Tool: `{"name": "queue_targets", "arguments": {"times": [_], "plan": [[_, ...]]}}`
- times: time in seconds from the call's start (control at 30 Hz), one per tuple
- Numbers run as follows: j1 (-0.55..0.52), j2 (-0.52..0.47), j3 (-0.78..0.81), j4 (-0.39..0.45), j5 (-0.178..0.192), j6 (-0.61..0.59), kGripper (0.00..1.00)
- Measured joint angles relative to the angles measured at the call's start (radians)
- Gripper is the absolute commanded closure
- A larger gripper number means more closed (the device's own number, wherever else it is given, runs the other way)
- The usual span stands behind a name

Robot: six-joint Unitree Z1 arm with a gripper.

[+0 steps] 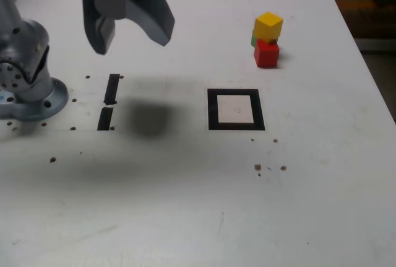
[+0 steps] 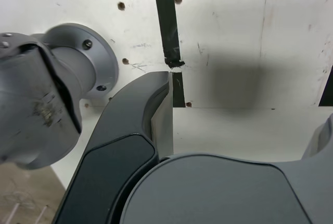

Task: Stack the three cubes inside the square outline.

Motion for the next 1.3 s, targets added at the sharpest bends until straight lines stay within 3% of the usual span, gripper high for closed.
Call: {"name": "queue_targets", "arguments": {"times": [0.1,0.47,0.93,1.17,1.3], "plan": [[0.003,0.074,-0.100,0.069,0.021,0.014,0.01],[0.090,0.288,-0.464,0.186,0.019,0.115,0.01],[0.274,0.578,-0.918,0.214,0.029,0.436,0.01],[0.299,0.732,-1.142,0.216,0.121,0.541,0.03],[0.282,0.754,-1.113,0.216,0.174,0.570,0.04]]}}
